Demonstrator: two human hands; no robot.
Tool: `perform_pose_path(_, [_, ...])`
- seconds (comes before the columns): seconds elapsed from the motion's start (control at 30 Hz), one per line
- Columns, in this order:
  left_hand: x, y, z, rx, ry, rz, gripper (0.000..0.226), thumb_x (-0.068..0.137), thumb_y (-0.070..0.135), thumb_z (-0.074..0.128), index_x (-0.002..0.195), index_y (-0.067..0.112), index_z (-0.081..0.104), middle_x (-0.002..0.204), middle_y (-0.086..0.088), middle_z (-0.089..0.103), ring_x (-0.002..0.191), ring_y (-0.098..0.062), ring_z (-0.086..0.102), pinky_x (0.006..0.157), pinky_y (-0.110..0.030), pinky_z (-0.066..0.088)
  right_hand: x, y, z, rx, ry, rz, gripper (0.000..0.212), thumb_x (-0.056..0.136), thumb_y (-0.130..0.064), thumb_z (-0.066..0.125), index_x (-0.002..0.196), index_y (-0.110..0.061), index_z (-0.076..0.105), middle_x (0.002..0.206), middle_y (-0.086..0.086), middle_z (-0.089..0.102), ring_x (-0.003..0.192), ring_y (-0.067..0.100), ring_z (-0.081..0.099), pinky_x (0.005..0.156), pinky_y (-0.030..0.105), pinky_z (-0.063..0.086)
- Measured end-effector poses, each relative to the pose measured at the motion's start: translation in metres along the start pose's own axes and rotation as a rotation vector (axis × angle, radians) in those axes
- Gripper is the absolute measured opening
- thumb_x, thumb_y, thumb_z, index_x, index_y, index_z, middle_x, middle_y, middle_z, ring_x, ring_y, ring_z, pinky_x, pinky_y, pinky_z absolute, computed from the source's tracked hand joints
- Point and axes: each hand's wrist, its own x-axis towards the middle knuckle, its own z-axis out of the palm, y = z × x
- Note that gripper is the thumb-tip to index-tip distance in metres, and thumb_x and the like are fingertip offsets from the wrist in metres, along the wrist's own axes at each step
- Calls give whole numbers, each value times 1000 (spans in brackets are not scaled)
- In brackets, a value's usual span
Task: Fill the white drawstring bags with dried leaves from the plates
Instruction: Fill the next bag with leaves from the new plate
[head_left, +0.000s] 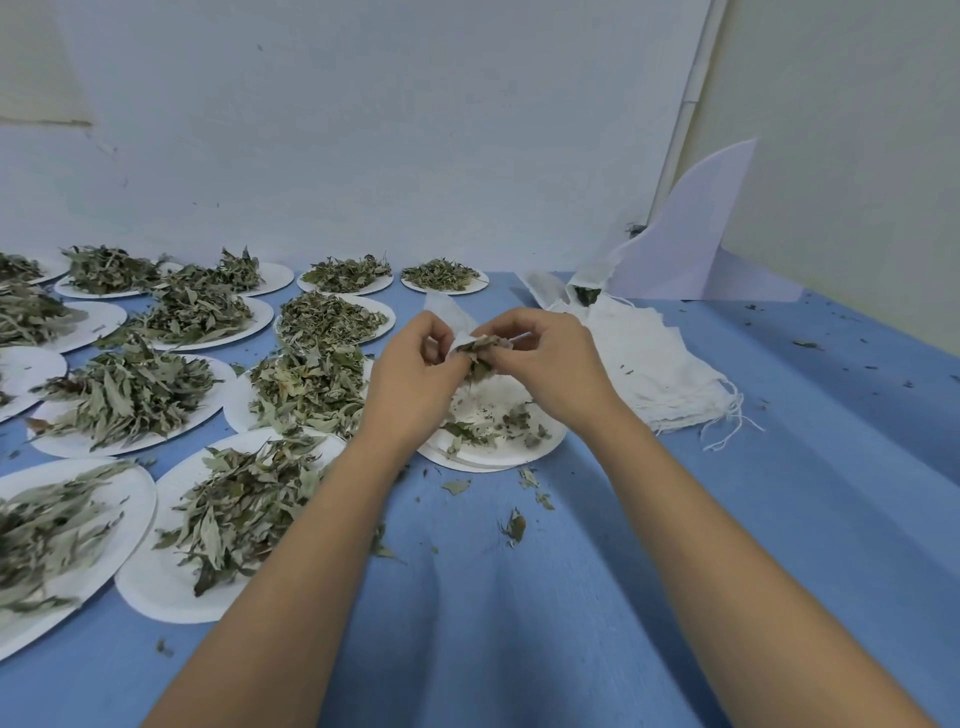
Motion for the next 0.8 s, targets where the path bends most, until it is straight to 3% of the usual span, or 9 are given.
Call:
perform_pose_path(0.1, [-3,0,4,113,93,11,17,83,7,59,74,14,45,58,5,38,46,-8,30,44,-18,28,-3,-1,15,-89,93,-36,9,80,-8,68,80,-16,69,72,-3,68,71,13,64,65,22,49])
perform_pose_path(0.3, [-10,3,11,185,243,93,24,78,-6,50,70,14,38,60,3,38,51,-10,29,50,-24,27,-6,-4,30,-168,194,-70,12,76,-3,59,78,-14,59,76,-6,60,69,13,51,59,22,37])
perform_pose_path(0.5, [-10,13,13,-8,158,71,23,83,12,64,79,24,45,72,7,51,58,6,45,54,-8,36,-3,1,22,-105,278,52,13,77,-4,66,85,-12,59,84,2,65,81,20,62,72,35,50])
perform_pose_path(0.57, [-10,14,11,-119,88,39,23,83,11,62,84,27,45,83,9,53,61,5,48,56,-6,38,-2,3,21,-64,276,81,15,76,-4,67,86,-13,60,86,2,66,82,19,63,69,29,49])
perform_pose_path(0.67, [-9,13,9,-202,35,17,23,83,16,66,88,27,46,87,8,52,63,-4,50,58,-13,43,-2,5,21,-57,272,78,15,76,-5,68,84,-15,59,81,-4,63,71,5,56,57,11,39])
perform_pose_path(0.8, [-7,11,8,-155,77,5,30,82,22,73,85,27,44,81,6,50,64,-9,50,57,-17,42,-3,3,22,-120,227,-14,12,79,-6,64,84,-15,59,82,-4,62,71,6,53,58,11,37])
